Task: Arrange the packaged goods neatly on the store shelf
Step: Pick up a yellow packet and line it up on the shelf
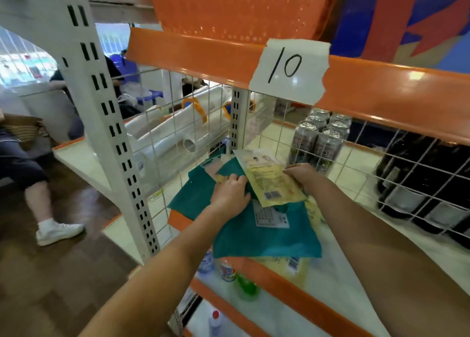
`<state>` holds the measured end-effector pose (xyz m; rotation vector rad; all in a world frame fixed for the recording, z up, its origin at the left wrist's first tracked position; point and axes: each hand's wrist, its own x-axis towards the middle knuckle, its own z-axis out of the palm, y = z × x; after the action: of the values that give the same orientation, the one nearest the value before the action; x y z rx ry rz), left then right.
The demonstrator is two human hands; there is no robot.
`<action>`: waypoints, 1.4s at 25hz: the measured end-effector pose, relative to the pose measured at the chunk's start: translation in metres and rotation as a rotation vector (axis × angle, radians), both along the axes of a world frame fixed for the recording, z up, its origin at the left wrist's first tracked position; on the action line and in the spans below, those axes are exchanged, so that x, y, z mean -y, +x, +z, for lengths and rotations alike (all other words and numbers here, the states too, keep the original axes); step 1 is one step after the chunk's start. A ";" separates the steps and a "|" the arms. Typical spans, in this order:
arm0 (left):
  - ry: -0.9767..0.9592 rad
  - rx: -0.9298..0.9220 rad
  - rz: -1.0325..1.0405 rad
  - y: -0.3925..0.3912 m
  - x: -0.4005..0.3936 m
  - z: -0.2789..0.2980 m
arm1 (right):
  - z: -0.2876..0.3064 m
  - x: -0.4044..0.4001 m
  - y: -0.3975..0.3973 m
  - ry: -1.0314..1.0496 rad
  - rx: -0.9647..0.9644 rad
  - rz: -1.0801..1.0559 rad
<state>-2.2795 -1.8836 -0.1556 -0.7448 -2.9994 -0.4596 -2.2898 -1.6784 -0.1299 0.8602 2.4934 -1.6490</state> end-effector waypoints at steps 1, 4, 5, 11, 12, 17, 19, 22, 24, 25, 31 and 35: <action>-0.001 -0.001 -0.007 -0.002 0.001 -0.001 | 0.001 0.001 -0.001 -0.013 0.004 -0.006; 0.014 -0.018 -0.012 -0.004 0.002 -0.005 | -0.005 0.002 -0.004 -0.017 0.070 0.008; 0.022 -0.021 -0.013 -0.004 0.003 -0.006 | -0.004 0.004 -0.002 -0.048 0.072 -0.002; 0.068 -0.039 -0.033 0.002 0.008 -0.008 | 0.012 0.021 0.024 -0.324 -0.020 -0.005; 0.079 -0.047 -0.037 0.005 0.008 -0.007 | 0.013 0.022 0.031 -0.369 -0.039 -0.010; 0.097 -0.053 -0.069 0.034 -0.002 0.005 | 0.022 0.016 0.079 -0.466 -0.168 -0.080; 0.090 -0.052 -0.075 0.050 -0.007 0.008 | 0.022 0.011 0.109 -0.475 -0.218 -0.122; 0.047 -0.028 -0.113 0.085 -0.014 0.002 | 0.012 0.003 0.164 -0.515 -0.283 -0.163; 0.002 -0.024 -0.139 0.113 -0.018 -0.002 | -0.001 -0.001 0.199 -0.565 -0.303 -0.178; -0.013 -0.024 -0.144 0.125 -0.019 -0.006 | -0.008 -0.002 0.213 -0.580 -0.302 -0.199; 0.051 -0.068 -0.218 0.187 -0.011 -0.036 | -0.043 0.003 0.284 -0.690 -0.333 -0.268; 0.025 -0.062 -0.232 0.208 -0.015 -0.045 | -0.051 0.005 0.316 -0.741 -0.387 -0.305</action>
<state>-2.0717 -1.8684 -0.2009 -1.0898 -2.8571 -0.4689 -1.9742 -1.6835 -0.1814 0.8929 1.6822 -2.7832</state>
